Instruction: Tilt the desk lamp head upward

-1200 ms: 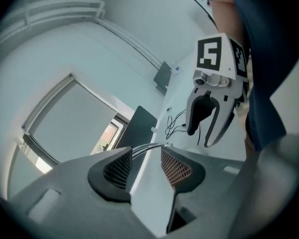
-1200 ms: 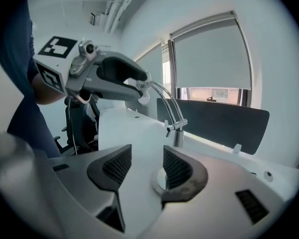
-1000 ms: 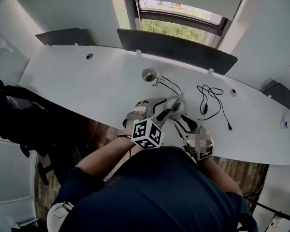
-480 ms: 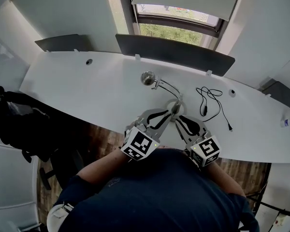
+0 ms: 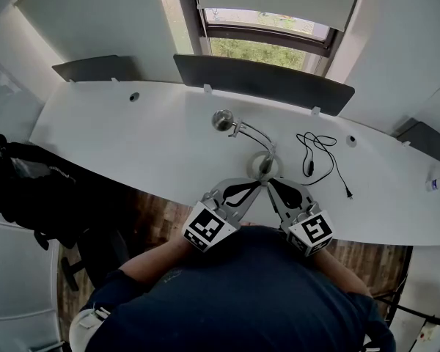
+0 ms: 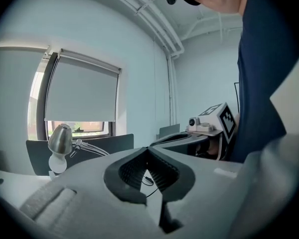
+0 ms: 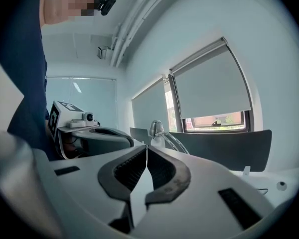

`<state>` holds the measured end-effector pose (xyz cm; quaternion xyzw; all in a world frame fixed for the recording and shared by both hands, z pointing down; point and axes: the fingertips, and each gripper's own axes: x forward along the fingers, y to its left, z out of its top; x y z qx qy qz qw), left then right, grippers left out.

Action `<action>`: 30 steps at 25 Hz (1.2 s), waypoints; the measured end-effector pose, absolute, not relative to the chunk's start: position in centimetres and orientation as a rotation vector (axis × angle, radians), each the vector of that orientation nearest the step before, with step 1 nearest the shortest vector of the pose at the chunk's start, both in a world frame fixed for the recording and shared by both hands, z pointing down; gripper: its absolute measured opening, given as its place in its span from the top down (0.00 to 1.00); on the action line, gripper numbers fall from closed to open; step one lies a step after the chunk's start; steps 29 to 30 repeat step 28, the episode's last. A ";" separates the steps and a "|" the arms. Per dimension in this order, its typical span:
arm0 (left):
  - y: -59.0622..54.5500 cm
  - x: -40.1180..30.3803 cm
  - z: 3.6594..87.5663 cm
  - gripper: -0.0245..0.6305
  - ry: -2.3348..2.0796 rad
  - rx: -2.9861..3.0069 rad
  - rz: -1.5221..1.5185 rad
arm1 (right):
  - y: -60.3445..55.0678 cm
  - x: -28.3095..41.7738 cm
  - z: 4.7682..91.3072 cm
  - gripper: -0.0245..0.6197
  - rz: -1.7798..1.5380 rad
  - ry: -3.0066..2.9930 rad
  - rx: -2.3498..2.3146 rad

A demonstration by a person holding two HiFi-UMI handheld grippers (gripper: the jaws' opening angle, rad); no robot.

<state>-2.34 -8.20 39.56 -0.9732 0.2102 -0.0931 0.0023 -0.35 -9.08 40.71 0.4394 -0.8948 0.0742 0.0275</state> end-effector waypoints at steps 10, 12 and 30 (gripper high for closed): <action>-8.0 -2.1 39.6 0.95 0.660 -3.042 -0.282 | -8.7 -0.9 40.8 0.95 0.203 -2.778 1.304; -8.0 -2.0 39.7 0.95 0.659 -3.041 -0.285 | -8.7 -0.8 40.8 0.95 0.205 -2.777 1.307; -8.1 -1.9 40.1 0.95 0.655 -3.038 -0.298 | -8.9 -0.7 41.0 0.95 0.245 -2.768 1.318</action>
